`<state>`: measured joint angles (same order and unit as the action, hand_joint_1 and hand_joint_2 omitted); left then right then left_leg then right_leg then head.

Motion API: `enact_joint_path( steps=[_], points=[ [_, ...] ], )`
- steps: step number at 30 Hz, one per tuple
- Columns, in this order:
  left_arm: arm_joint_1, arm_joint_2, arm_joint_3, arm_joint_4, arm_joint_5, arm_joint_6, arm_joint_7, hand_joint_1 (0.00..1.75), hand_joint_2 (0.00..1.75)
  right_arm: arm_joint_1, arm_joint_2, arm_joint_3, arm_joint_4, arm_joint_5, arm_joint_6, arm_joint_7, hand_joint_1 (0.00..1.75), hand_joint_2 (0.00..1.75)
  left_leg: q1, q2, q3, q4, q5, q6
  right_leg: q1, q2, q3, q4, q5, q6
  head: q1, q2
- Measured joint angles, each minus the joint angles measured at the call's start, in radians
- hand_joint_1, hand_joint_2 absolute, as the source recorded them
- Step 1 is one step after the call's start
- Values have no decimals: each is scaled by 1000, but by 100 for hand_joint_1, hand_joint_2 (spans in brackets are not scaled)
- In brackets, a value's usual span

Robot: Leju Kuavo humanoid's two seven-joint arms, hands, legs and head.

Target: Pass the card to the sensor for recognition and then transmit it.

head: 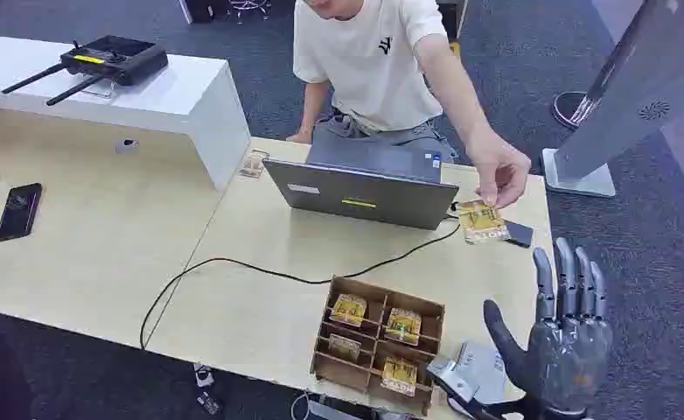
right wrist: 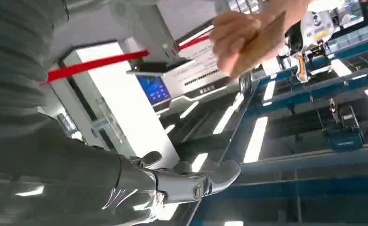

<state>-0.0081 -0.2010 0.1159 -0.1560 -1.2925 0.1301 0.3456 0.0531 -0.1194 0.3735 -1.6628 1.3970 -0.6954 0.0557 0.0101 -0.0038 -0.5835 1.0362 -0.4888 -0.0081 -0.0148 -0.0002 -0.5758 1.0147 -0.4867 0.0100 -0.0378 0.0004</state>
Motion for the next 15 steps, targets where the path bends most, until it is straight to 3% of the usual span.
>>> enact_joint_path(
  steps=[6,15],
  points=[
    [-3,4,-22,-1,-21,-13,3,0,0,-111,-28,-6,82,41,43,40,0,175,0,0,1,0,0,0,0,0,0,0,0,0,0,0],
    [-4,10,-40,-2,-29,-14,5,0,0,-163,-42,-10,141,63,58,59,0,175,0,0,0,0,0,0,0,0,0,0,0,0,0,0]
  ],
)
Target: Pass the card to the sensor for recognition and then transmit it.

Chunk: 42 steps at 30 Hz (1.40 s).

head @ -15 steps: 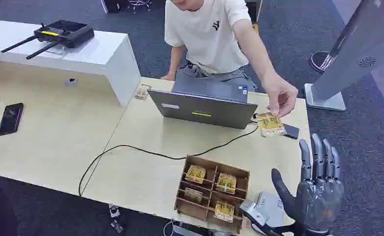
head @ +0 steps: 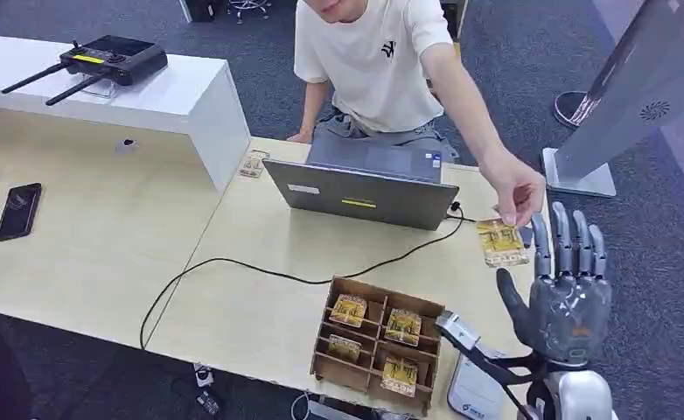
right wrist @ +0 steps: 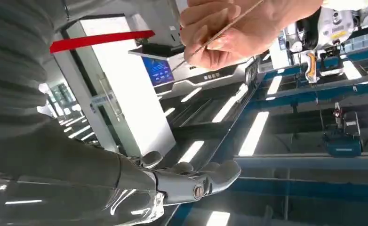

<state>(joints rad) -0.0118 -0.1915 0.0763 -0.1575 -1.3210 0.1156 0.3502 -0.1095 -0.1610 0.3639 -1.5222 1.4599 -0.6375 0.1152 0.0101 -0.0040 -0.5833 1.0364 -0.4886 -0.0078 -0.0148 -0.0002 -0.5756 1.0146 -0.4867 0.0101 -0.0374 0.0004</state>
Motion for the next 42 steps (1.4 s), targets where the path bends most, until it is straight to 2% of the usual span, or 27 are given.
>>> enact_joint_path(
  steps=[5,6,7,8,10,11,21,27,42],
  points=[
    [-2,1,-18,0,-13,-3,7,0,0,-59,-6,-3,66,14,28,13,0,175,0,0,0,0,0,0,0,-1,0,0,0,0,0,0],
    [-2,1,-19,0,-14,-4,8,0,0,-68,-6,-5,79,14,31,13,42,175,0,0,0,0,0,0,0,0,0,0,0,0,0,0],
    [-3,1,-21,0,-15,-4,9,0,0,-77,-6,-6,90,14,36,14,112,175,0,0,0,0,0,0,0,0,0,0,0,0,0,0],
    [-3,1,-23,0,-18,-5,10,0,0,-84,-6,-7,101,15,38,15,152,175,0,0,0,0,0,0,0,0,0,0,0,0,0,0],
    [-3,1,-28,0,-20,-5,14,0,0,-93,-6,-9,118,16,41,20,152,175,0,0,0,0,0,0,0,0,0,0,0,0,0,0],
    [-3,1,-31,0,-21,-6,15,0,0,-96,-6,-9,124,16,42,20,173,175,0,0,0,0,0,0,0,-1,0,0,0,0,0,0],
    [-5,2,-48,-1,-27,-11,24,0,0,-98,-6,-16,158,7,51,27,175,175,0,0,0,0,0,0,0,0,0,0,0,0,0,0],
    [-13,2,-50,-2,-27,-39,33,0,0,-96,-3,-16,172,-5,47,20,175,175,0,-1,0,0,0,0,0,-1,0,0,0,0,0,0],
    [-12,2,-51,-6,-25,-41,33,0,0,-92,18,-20,204,-21,46,10,175,175,0,-1,0,0,0,0,0,-1,0,0,0,0,0,0]
  ],
)
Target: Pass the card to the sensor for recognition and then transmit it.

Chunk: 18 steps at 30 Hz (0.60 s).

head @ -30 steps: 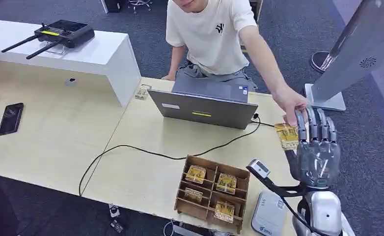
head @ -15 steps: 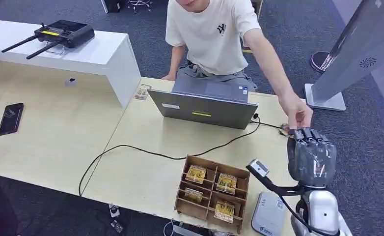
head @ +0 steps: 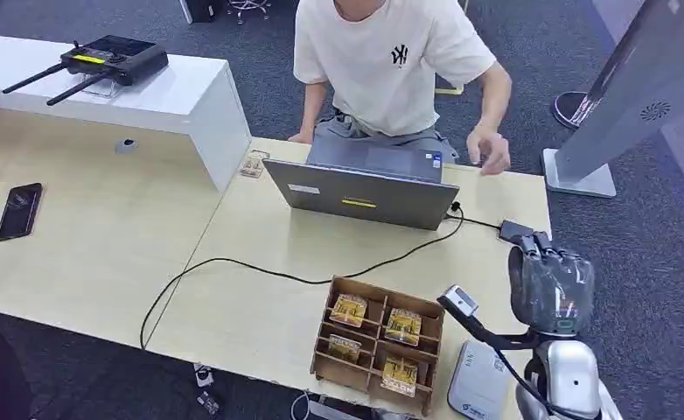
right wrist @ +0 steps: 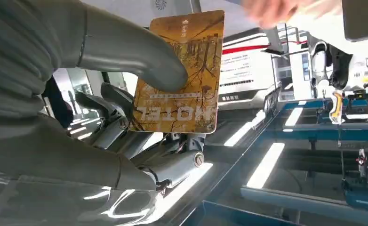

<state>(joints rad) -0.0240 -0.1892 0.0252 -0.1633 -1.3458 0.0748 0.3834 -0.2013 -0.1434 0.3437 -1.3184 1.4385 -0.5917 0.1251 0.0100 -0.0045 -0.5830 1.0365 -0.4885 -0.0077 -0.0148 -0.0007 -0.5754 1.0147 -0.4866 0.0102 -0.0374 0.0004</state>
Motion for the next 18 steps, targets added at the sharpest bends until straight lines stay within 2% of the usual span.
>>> enact_joint_path(
  steps=[9,14,18],
  points=[
    [1,-3,0,-2,12,3,9,0,0,27,37,-27,-55,-131,-20,-45,175,175,0,0,0,0,0,0,0,0,0,0,0,0,0,0],
    [3,-5,1,-2,27,11,9,0,0,71,67,-52,-165,-253,-42,-93,175,175,0,0,0,0,0,0,0,0,0,0,0,0,0,0],
    [4,-6,2,-2,35,16,8,0,0,116,89,-67,-256,-293,-47,-116,175,175,0,0,0,0,0,0,0,0,0,0,0,0,0,0]
  ],
)
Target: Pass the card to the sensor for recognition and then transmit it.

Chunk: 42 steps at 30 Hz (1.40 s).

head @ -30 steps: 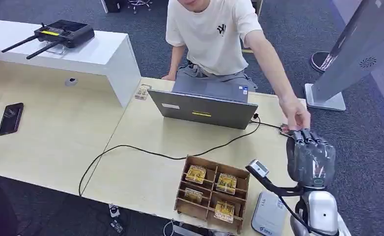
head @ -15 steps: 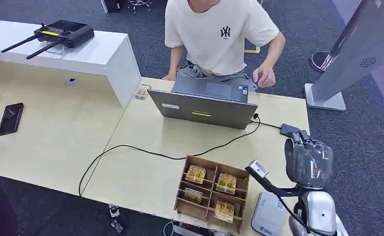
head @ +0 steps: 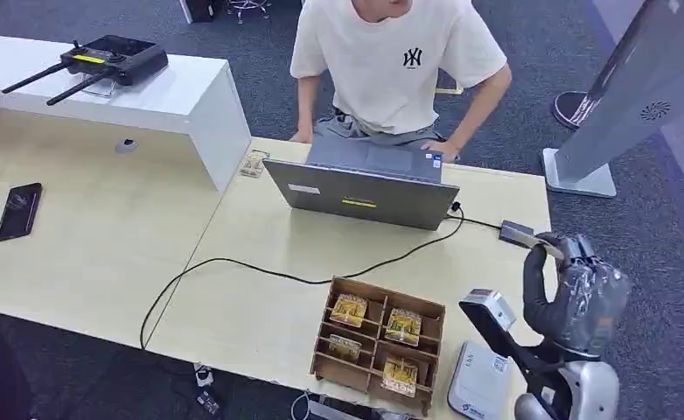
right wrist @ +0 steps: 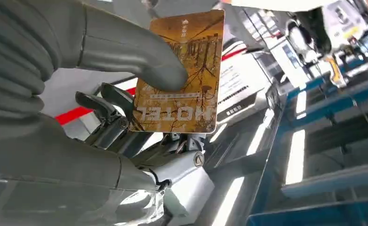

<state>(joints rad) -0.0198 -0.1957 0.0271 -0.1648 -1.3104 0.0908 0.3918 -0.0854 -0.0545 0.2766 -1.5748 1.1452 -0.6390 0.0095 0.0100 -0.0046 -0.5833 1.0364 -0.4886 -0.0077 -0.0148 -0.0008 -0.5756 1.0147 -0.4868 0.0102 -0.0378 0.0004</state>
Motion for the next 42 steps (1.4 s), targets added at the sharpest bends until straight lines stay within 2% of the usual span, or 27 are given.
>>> enact_joint_path(
  steps=[3,7,10,16,19,23,30,42],
  points=[
    [1,-2,1,0,3,4,0,0,0,18,7,-5,-38,-8,-1,-3,175,175,0,0,0,0,0,0,0,0,0,0,0,0,0,0],
    [3,-5,6,0,21,14,-6,0,0,64,28,-15,-102,-140,-14,-61,175,175,0,-1,0,0,0,0,0,-1,0,0,0,0,0,0],
    [8,-10,13,0,42,28,-8,0,0,128,51,-33,-173,-292,-9,-111,175,175,0,-1,0,0,0,0,0,-1,0,0,0,0,0,0],
    [13,-25,51,0,95,56,-15,0,0,270,79,-51,-274,-777,111,-220,175,175,0,-2,0,0,-1,0,0,-1,0,0,-1,0,0,0],
    [16,-31,69,0,113,66,-15,0,0,334,80,-51,-296,-884,138,-237,175,175,0,-2,-1,0,-1,1,0,-1,0,0,-1,0,0,0],
    [17,-36,93,0,133,75,-18,0,0,397,80,-51,-308,-1005,177,-226,175,175,0,-2,-1,0,-1,1,0,-1,0,0,-1,0,0,0],
    [20,-38,121,0,153,87,-27,0,0,469,62,-21,-304,-1152,180,-209,175,175,0,-1,-1,0,-1,0,0,-1,0,0,-1,0,0,0],
    [21,-38,134,0,154,94,-28,0,0,475,-2,74,-220,-1225,117,-156,175,175,0,-1,-1,0,-1,1,0,-1,0,0,-1,0,0,0]
  ],
)
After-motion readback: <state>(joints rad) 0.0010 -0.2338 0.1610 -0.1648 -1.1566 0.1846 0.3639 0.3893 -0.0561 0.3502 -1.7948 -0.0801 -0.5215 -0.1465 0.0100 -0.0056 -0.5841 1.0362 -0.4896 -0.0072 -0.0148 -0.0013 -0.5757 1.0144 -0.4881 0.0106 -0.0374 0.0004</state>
